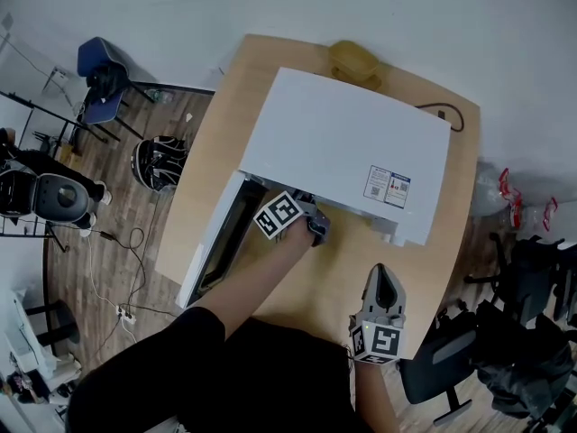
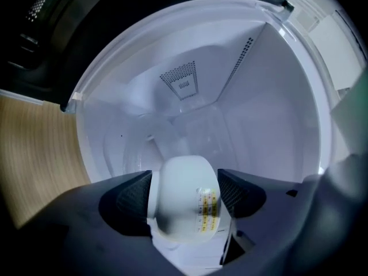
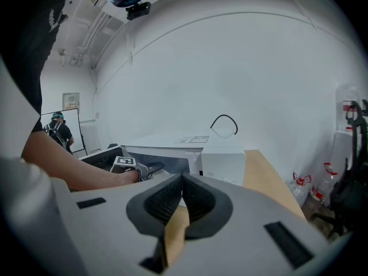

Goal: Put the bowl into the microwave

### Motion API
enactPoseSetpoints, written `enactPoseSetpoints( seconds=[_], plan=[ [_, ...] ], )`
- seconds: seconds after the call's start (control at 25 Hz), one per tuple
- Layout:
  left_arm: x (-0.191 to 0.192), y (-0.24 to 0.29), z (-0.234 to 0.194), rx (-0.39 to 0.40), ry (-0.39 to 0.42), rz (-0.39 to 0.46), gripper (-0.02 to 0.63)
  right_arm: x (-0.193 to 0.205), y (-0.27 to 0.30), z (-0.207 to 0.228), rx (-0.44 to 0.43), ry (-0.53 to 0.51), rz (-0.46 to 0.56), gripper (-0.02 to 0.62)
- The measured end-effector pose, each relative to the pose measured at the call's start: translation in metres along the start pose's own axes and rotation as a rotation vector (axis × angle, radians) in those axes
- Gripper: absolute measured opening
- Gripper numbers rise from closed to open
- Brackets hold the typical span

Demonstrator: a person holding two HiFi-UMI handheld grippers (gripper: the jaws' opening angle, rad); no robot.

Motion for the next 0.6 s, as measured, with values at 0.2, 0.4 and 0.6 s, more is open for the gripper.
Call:
enactPoseSetpoints(
  seconds=[0.2, 0.4, 0.6],
  plan=[
    [0.001, 0.006, 0.002, -0.02, 0.132, -0.05, 0.328, 0.003, 0.0, 0.002, -0.001, 0.001, -0.003, 0.06],
    [-0.007, 0.009, 0.0, -0.065, 0.241, -0.022, 0.328, 0.006, -0.001, 0.002, -0.005, 0.002, -0.009, 0.06],
    [-0.015, 0.011, -0.001, -0.119, 0.311, 0.024, 0.328, 0.008, -0.001, 0.003, -0.009, 0.006, -0.017, 0.06]
  ],
)
Point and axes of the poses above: the fingertips, and each gripper's own axes: y forward along the fingers, z to its right, x out of its underside, the point moved 6 cm from there along -y, backward along the fingers, and after that the axes turned 3 degrees about -z, right-handed, at the moved point
